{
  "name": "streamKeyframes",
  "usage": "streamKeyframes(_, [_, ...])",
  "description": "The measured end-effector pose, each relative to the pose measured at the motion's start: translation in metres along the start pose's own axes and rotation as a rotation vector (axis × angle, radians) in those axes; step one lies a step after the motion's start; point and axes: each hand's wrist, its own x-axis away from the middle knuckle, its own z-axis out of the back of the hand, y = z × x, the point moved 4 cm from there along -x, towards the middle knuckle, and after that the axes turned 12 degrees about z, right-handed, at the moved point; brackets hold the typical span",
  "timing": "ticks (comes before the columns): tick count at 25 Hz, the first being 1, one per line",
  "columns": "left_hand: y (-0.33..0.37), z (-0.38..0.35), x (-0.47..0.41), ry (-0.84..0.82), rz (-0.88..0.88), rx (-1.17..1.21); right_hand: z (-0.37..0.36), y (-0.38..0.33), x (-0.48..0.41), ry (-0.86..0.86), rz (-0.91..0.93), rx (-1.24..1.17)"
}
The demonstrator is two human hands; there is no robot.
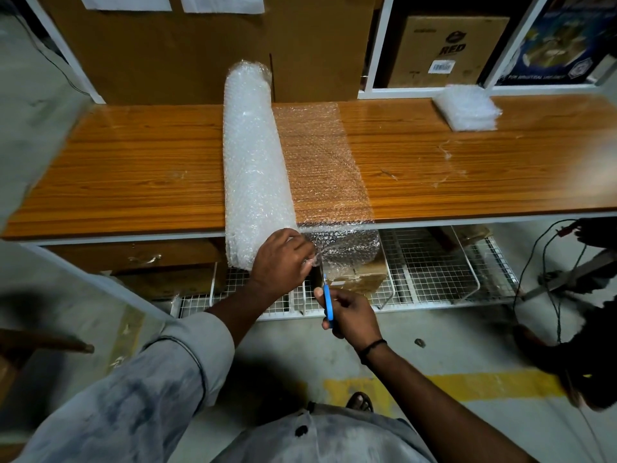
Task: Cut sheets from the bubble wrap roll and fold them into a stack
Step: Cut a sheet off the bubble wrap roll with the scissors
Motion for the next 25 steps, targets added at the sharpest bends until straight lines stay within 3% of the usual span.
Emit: streamKeyframes(25, [-0.005, 0.001, -0.002, 0.005, -0.082, 0.085, 0.000, -0.019, -0.049, 0.007, 0.011, -0.015])
